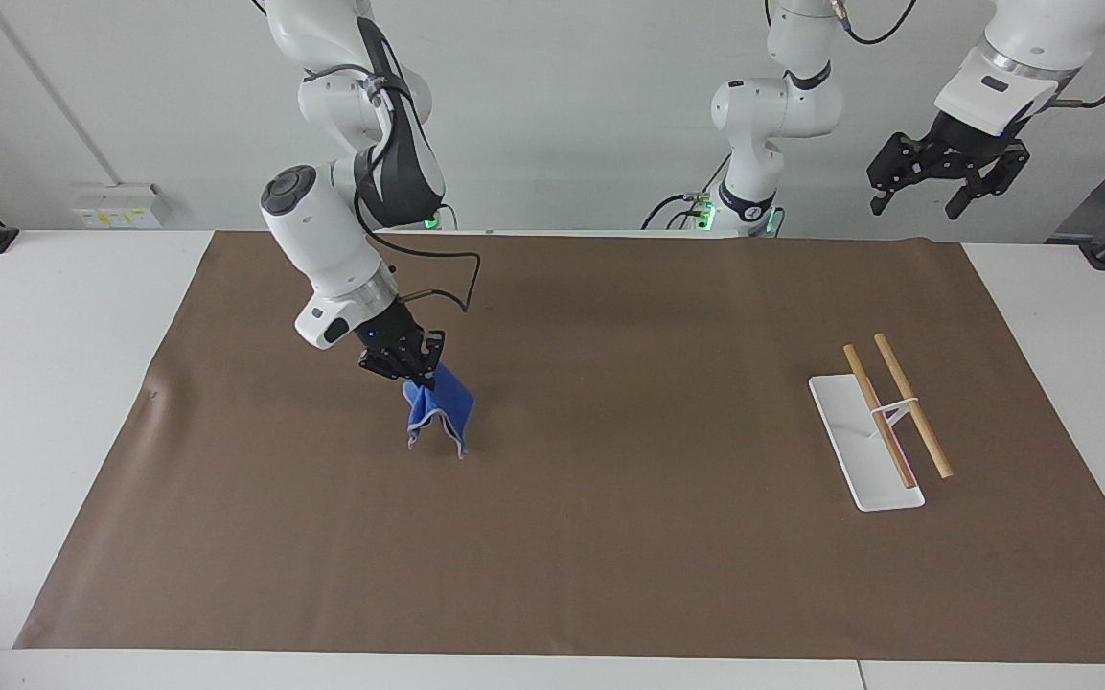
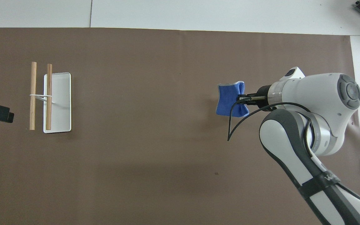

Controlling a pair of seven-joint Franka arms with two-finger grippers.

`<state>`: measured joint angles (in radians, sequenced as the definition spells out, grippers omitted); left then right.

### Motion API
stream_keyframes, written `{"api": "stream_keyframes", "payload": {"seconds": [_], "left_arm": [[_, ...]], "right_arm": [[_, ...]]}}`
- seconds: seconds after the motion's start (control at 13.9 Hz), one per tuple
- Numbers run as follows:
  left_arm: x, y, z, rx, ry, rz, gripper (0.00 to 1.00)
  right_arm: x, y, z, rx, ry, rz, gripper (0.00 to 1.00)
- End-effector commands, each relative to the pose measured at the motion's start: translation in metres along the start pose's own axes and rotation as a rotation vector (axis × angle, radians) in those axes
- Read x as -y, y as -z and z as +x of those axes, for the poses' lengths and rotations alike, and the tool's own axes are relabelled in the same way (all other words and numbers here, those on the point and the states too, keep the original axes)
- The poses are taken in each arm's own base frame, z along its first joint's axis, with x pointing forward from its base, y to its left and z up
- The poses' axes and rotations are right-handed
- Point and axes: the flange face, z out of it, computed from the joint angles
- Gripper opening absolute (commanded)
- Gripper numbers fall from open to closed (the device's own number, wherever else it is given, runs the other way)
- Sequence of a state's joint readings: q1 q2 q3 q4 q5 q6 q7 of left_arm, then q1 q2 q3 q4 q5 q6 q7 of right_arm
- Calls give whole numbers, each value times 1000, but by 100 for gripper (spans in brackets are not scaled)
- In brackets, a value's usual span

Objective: Right arm passes towel to left arm to hang
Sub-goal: 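Close the right gripper on the towel and lift it up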

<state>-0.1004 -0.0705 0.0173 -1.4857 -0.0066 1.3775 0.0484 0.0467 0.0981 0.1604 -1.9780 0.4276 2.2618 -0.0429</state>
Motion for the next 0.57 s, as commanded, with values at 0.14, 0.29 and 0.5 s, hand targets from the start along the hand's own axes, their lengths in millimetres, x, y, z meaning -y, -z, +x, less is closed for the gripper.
{"api": "stream_keyframes", "payload": {"seconds": [0.14, 0.29, 0.5], "left_arm": [[-2, 3, -12, 2, -6, 19, 100], [-14, 3, -7, -29, -27, 22, 100], [-49, -13, -4, -102, 3, 10, 100]], "right_arm": [[33, 37, 0, 36, -83, 257, 0], [44, 40, 0, 31, -111, 396, 0], [63, 47, -1, 17, -184, 587, 0]]}}
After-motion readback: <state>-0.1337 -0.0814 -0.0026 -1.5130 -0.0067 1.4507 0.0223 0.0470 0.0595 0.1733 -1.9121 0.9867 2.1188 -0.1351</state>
